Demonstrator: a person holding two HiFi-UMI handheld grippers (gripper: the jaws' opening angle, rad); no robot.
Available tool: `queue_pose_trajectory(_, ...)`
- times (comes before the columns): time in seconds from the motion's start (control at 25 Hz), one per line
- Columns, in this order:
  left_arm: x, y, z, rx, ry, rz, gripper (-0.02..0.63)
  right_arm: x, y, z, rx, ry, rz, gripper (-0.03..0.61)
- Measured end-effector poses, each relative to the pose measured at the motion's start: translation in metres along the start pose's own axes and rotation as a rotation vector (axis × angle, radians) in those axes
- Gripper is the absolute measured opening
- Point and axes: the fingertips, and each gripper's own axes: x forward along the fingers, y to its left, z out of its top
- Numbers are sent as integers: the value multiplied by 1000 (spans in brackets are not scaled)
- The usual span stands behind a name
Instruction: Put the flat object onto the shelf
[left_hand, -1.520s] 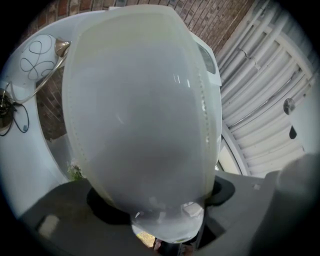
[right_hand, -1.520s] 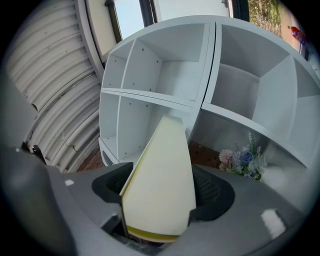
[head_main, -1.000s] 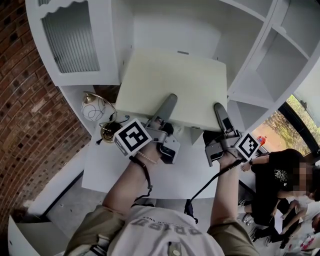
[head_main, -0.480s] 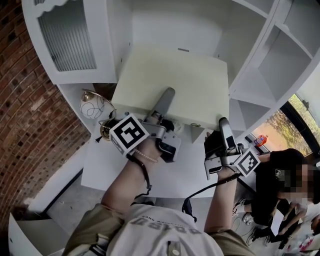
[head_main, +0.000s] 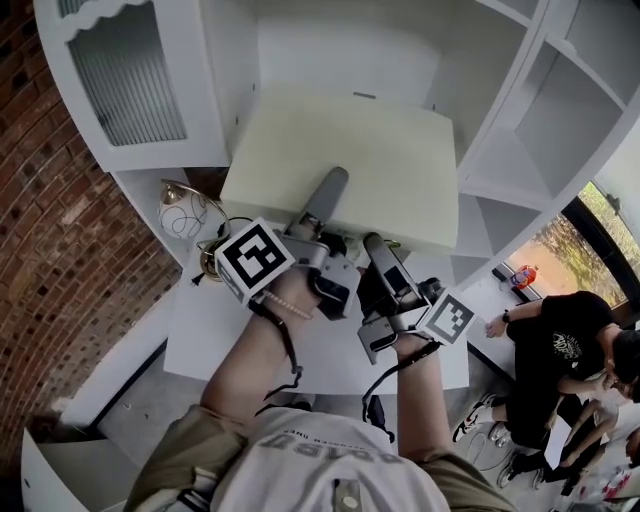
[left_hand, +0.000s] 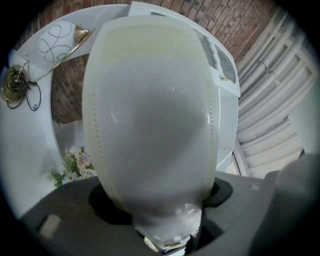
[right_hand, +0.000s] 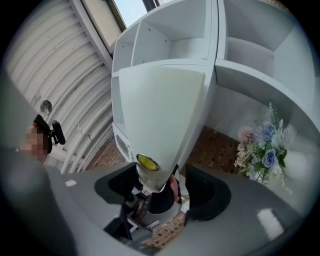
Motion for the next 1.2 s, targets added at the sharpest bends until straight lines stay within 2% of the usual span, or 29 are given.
queue_pose_trajectory(0.16,3,-1,-1,27,29,-28,374,5,6,1,4,-23,30,262)
queue_pose_trajectory(0.44,2,-10,-7,139,104,-122,423,8,6,8,27,-99,18,259)
queue_pose_trajectory(0.56,-3,-12,-13,155,130,-170,428,8,5,14,39,-135,9,258)
queue_pose_trajectory(0.64,-8,-12,-17,201,156,-189,428,8,5,17,37,-152,7,258)
queue_pose_trajectory(0.76,-19,-6,-20,268,183,-182,428,10,8,21,25,-165,8,237)
queue_pose_trajectory(1.08,-35,7,-10,330,157,-120,428,13,9,27,7,-182,8,227)
queue_pose_trajectory(1.2,-33,10,-7,328,151,-110,428,11,7,26,17,-187,-5,225)
